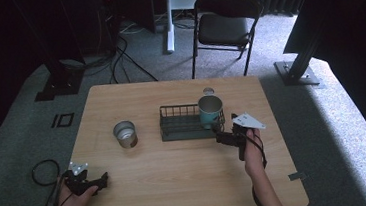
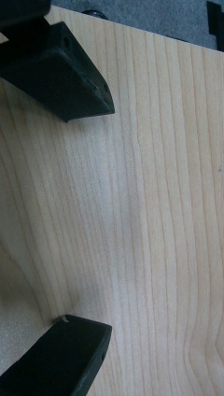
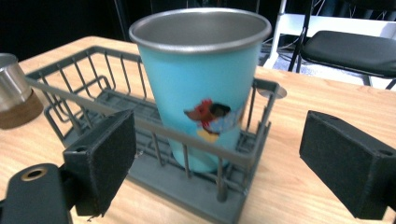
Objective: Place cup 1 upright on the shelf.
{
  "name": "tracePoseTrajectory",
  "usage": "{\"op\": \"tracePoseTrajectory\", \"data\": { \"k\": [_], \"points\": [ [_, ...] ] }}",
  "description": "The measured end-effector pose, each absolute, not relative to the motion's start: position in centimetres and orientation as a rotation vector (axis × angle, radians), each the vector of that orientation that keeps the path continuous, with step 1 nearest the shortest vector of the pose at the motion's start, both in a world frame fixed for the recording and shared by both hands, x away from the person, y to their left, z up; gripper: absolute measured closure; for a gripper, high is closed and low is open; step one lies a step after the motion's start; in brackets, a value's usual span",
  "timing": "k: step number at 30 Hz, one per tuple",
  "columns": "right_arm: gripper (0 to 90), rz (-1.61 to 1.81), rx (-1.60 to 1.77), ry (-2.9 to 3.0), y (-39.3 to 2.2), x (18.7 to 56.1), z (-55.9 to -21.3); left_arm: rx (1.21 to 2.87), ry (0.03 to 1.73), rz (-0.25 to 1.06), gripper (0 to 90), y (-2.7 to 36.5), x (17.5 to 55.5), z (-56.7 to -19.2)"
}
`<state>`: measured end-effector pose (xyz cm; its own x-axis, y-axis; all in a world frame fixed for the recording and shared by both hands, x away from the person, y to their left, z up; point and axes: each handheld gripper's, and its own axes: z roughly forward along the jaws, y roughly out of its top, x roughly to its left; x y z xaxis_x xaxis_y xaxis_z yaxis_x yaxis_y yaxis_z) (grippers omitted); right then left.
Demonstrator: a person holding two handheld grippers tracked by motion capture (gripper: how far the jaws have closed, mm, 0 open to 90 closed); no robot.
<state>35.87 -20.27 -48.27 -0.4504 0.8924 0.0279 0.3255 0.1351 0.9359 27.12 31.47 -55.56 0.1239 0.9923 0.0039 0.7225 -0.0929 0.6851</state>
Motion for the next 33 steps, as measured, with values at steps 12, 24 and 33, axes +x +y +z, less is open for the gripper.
{"op": "tracePoseTrajectory", "data": {
  "k": [12, 24, 33],
  "points": [
    [10.8, 1.286, 1.177, 1.908, -22.4, 34.8, -50.0, 1.875, 1.652, 0.659, 0.4, 31.5, 27.1, -55.6],
    [10.8, 1.276, 1.147, 2.007, -24.8, 32.9, -51.5, 1.874, 1.652, 0.659, 0.4, 31.5, 27.1, -55.6],
    [10.8, 1.238, 1.166, 2.066, -26.3, 31.5, -52.9, 1.875, 1.652, 0.659, 0.4, 31.5, 27.1, -55.6]
  ]
}}
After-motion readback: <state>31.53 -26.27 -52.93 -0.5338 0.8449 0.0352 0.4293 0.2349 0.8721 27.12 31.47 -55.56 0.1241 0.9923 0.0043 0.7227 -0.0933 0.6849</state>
